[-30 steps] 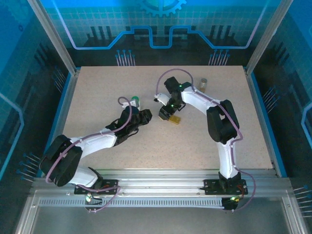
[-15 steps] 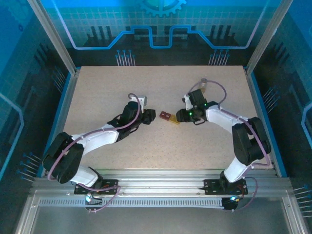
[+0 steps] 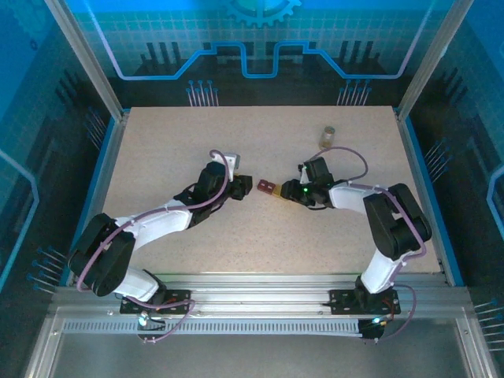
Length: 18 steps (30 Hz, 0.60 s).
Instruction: Sort the pills into containers
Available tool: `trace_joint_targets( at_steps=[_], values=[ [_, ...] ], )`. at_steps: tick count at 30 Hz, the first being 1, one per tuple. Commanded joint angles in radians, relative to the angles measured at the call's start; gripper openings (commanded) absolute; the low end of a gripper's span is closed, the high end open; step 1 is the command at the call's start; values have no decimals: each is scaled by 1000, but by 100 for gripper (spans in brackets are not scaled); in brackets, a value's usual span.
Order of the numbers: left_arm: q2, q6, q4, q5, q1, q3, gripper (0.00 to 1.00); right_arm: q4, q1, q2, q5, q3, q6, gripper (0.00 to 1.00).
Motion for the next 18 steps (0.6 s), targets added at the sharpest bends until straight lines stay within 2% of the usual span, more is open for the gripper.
trace_joint_targets(
  at_steps=[1,5,7,10,12,15,18],
  values=[
    [-15,58,-25,21,3,26,49,-2,-10,34,-16,58,0,41],
    [-10,135,-23,44,3,38,51,-73,-12,70,5,99,-62,37],
    [11,249,11,111,4,38,52,-113,-15,90,10,128,-105,34],
    [58,490,53,273,2,41,59,-204,-26,130,13,192,-198,33],
    [88,624,48,325,1,54,63,-265,-36,158,3,239,-254,34],
    [130,762,-5,334,7,109,68,-318,-55,196,-47,294,-308,33],
    [196,875,-208,402,30,230,74,-362,-68,242,-104,350,-353,32]
  ],
)
